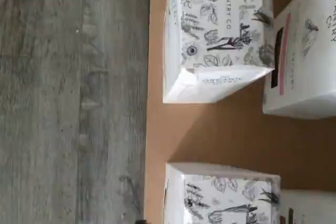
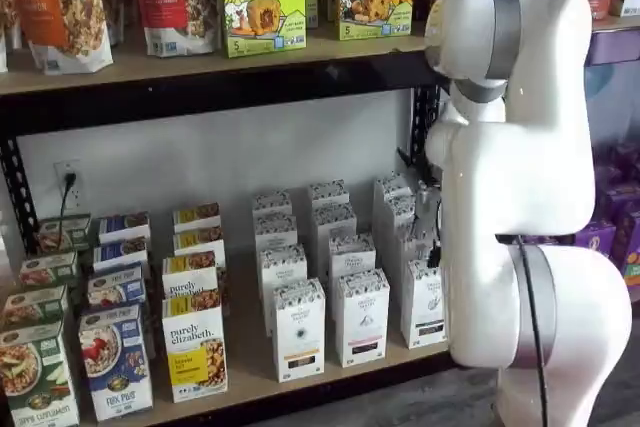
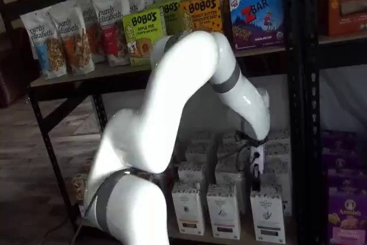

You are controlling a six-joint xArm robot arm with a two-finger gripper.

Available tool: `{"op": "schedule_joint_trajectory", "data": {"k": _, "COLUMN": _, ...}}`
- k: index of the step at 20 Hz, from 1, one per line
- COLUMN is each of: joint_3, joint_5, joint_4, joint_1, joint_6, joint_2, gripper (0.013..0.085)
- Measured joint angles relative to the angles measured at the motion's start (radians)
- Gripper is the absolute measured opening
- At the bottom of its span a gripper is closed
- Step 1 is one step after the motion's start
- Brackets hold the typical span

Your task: Pick up the white box with a green strip in the middle, on the bottom shelf, the sixth box from the left

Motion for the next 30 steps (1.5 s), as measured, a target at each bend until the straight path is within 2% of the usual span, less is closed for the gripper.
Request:
{"op": "schedule_joint_trajectory", "data": {"k": 1, "joint_3": 0.000, "joint_5": -0.002, "joint_4": -0.031, "joint_1": 0.001, "joint_6": 0.027, "joint_2": 0.001, "gripper": 0.0850}}
{"op": "schedule_joint_trajectory", "data": {"k": 2, "joint_3": 0.000, "joint_5": -0.006, "joint_4": -0.098, "joint_1": 0.004, "joint_6": 0.085, "joint_2": 0.007, "gripper": 0.0850}}
{"op": "schedule_joint_trajectory", "data": {"k": 3, "joint_3": 0.000, "joint_5": -0.008, "joint_4": -0.124, "joint_1": 0.008, "joint_6": 0.109, "joint_2": 0.014, "gripper": 0.0850}}
{"op": "schedule_joint_trajectory", "data": {"k": 15, "joint_3": -0.007, "joint_5": -0.094, "joint_4": -0.159, "joint_1": 0.023, "joint_6": 0.149, "joint_2": 0.078, "gripper": 0.0850}}
{"op": "schedule_joint_trajectory", "data": {"k": 24, "joint_3": -0.077, "joint_5": -0.086, "joint_4": -0.184, "joint_1": 0.018, "joint_6": 0.167, "joint_2": 0.141, "gripper": 0.0850}}
{"op": "schedule_joint_trajectory", "data": {"k": 26, "joint_3": -0.097, "joint_5": -0.078, "joint_4": -0.215, "joint_1": 0.016, "joint_6": 0.191, "joint_2": 0.155, "gripper": 0.0850}}
{"op": "schedule_joint_trajectory", "data": {"k": 30, "joint_3": -0.118, "joint_5": -0.066, "joint_4": -0.308, "joint_1": 0.015, "joint_6": 0.273, "joint_2": 0.171, "gripper": 0.0850}}
